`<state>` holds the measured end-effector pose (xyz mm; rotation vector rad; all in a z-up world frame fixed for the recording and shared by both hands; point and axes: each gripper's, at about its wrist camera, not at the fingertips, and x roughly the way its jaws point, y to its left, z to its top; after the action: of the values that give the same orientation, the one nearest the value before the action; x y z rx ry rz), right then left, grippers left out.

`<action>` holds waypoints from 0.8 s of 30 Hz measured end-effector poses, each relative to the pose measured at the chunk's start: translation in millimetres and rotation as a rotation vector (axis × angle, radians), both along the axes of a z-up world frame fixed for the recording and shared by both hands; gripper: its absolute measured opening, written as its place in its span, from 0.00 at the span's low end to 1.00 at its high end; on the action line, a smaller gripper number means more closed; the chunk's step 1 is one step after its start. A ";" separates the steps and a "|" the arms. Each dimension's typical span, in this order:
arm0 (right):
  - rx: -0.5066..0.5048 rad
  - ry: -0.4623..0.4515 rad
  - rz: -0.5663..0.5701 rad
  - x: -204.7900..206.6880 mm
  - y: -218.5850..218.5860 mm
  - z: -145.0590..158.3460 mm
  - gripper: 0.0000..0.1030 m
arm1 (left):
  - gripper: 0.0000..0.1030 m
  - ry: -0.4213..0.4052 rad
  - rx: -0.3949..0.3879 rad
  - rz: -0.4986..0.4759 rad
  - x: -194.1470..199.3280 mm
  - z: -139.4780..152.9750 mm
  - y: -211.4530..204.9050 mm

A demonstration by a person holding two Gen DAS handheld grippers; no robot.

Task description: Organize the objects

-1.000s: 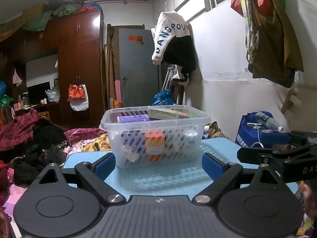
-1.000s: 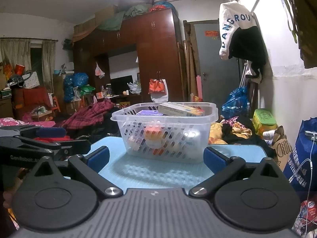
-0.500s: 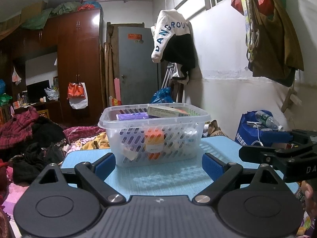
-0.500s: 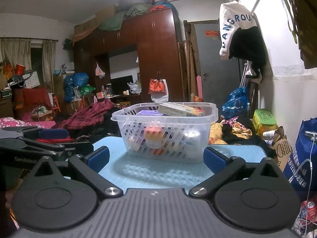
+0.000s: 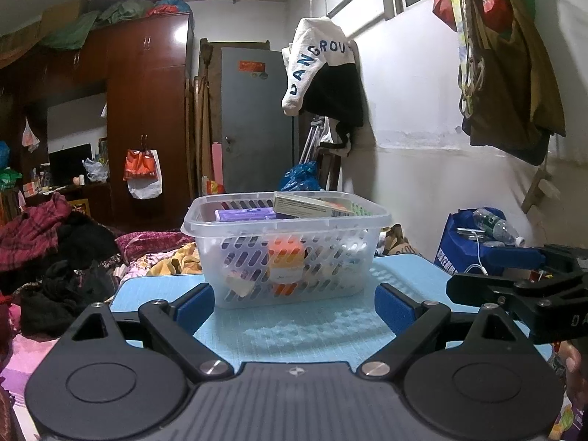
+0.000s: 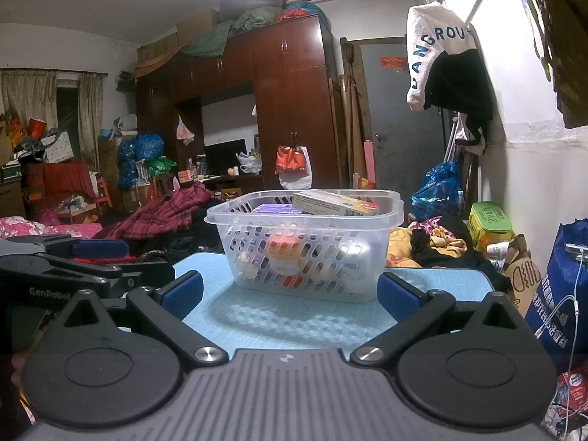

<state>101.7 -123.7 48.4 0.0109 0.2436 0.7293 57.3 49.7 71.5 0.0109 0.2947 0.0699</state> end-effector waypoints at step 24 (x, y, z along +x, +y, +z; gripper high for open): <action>-0.006 -0.003 0.002 0.1 -1.5 0.2 1.00 | 0.93 -0.016 0.006 -0.003 6.0 -2.9 -1.6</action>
<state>101.8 -125.2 48.6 0.0038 0.2433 0.7303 63.4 48.1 68.6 0.0164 0.2785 0.0675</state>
